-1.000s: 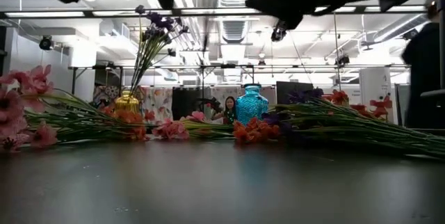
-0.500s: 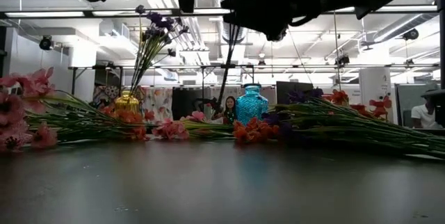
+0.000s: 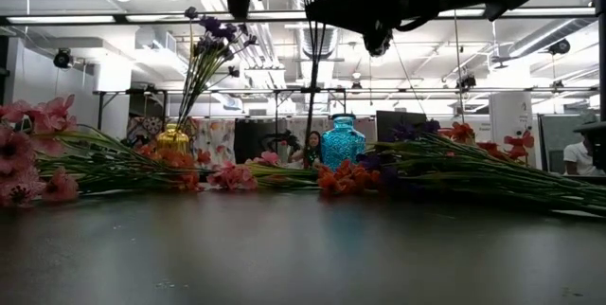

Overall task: Sort flowers into vase by color
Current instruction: Put the middle pink flower into the blue vase

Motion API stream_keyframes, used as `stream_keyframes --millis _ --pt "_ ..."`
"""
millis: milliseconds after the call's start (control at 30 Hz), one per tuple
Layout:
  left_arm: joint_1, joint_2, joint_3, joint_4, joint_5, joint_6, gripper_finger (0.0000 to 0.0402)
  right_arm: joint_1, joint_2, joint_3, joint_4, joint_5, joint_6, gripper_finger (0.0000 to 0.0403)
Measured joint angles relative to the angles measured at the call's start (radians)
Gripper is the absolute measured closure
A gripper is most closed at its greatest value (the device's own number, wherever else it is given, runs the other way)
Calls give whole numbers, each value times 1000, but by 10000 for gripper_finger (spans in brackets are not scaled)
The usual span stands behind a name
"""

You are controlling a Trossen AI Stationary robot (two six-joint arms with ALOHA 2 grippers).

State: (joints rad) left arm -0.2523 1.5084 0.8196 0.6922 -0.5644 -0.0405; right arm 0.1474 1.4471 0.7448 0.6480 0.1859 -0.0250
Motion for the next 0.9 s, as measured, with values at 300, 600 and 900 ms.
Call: stream_keyframes --millis 300,600,900 --pt "-43 -175 25 -512 -2 -149 230 -68 -62 1 -59 -2 -2 389" --pt "-70 -242 48 -808 -2 -356 219 -271 -237 2 -86 52 -106 390" --pt "-71 -219 48 -830 -1 -380 231 -496 -253 2 -98 64 -64 390"
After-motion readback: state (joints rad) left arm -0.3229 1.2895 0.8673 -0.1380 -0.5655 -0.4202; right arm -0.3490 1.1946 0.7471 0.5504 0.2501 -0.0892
